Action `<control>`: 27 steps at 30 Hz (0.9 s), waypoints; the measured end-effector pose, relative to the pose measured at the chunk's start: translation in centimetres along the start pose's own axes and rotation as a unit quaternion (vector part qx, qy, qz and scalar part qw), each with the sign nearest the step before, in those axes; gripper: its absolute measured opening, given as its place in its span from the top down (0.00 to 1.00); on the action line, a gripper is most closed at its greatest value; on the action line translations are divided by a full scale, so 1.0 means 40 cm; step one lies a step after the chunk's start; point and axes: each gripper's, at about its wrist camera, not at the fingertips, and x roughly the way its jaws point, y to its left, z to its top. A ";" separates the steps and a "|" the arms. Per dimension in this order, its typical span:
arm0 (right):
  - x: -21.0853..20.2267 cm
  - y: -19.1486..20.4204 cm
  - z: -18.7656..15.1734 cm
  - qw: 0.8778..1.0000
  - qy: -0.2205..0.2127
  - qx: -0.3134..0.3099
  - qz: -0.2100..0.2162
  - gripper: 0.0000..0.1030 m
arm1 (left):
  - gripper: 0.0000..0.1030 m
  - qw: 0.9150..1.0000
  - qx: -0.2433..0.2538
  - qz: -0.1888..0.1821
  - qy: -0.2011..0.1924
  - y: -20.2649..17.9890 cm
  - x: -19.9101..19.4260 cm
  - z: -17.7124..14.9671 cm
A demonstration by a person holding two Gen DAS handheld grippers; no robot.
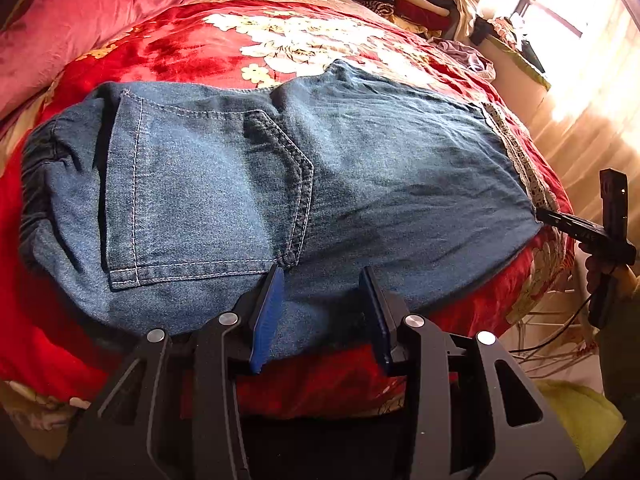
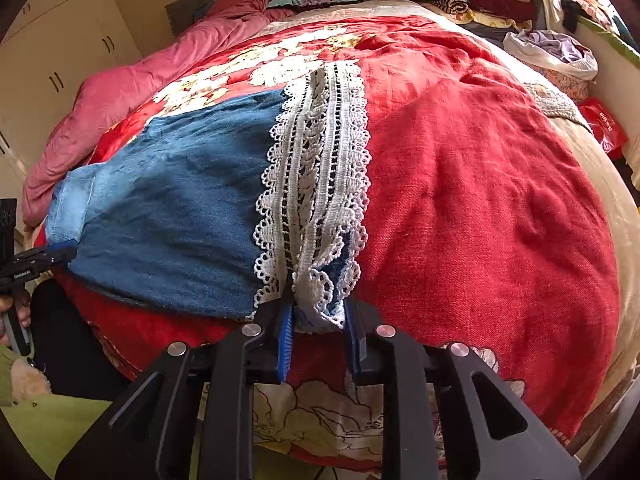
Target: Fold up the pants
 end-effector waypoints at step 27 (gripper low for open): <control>0.122 0.313 0.146 0.989 -0.025 -0.145 0.008 0.46 | 0.38 0.995 0.023 0.093 -0.008 0.017 0.069 0.152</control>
